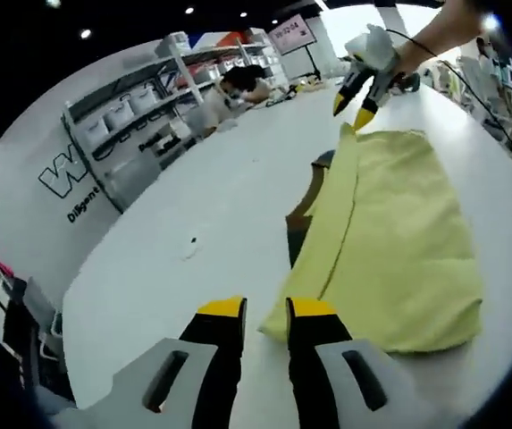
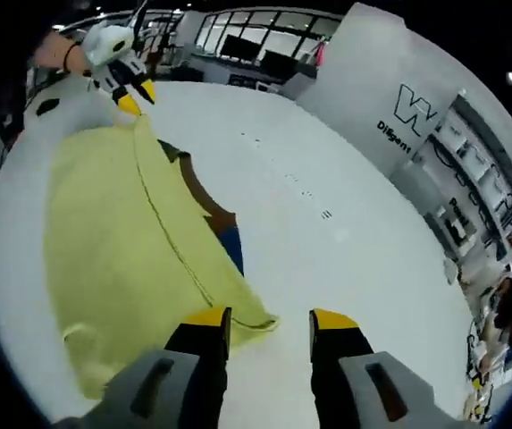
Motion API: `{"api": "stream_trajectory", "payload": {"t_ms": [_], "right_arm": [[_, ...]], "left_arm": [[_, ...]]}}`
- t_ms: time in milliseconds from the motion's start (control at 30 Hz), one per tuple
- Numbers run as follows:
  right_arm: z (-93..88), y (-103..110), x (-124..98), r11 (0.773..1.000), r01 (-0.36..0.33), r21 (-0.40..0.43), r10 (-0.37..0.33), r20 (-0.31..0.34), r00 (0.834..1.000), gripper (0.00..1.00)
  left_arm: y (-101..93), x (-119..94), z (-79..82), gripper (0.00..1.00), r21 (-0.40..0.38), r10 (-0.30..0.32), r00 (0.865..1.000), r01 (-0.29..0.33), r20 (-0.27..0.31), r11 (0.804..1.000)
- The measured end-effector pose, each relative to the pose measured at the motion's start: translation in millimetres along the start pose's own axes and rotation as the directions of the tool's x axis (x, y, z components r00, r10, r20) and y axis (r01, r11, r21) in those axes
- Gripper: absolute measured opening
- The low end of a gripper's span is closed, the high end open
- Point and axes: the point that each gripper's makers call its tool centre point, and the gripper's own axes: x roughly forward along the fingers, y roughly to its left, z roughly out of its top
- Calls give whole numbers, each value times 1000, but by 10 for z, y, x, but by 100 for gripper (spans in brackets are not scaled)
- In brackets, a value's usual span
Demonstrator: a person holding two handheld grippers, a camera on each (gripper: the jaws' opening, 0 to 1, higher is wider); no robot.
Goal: Fold the garment on the visible template until the final outline fits inside the template.
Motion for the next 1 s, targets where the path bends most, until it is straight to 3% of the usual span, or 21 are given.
{"api": "stream_trajectory", "payload": {"t_ms": [67,100,133,300,367,467,533,733,800,933,1000], "right_arm": [[-4,25,23,999,-25,-41,25,-17,1000,31],[-9,33,33,998,-36,-56,34,-26,999,31],[-16,54,62,994,-61,-87,57,-47,997,32],[-23,115,125,968,-140,-209,116,-121,986,30],[-58,106,144,963,-157,-220,124,-156,980,29],[-67,90,171,958,-167,-235,128,-172,977,27],[-85,90,189,952,-179,-247,135,-186,973,24],[-145,140,225,947,-210,-243,156,-224,962,11],[-168,156,220,943,-224,-246,165,-237,957,0],[-177,143,202,950,-217,-226,165,-230,959,0],[-177,135,198,953,-213,-216,163,-225,960,0]], "left_arm": [[-21,5,-6,20,33,-17,1000,17,-5,999],[-52,11,-51,22,75,-35,999,38,-32,996],[-103,26,-96,23,169,-62,996,73,-69,983],[-117,47,-120,23,200,-82,993,97,-83,975],[-122,61,-135,23,166,-100,992,112,-77,980],[-101,78,-190,22,204,-96,991,114,-96,972],[-106,101,-238,20,185,-105,989,123,-105,975],[-96,142,-262,9,189,-106,988,126,-112,974],[-93,148,-262,3,196,-108,988,129,-114,972],[-97,147,-272,2,175,-115,987,133,-110,976],[-59,136,-255,2,126,-112,990,123,-87,984]]}}
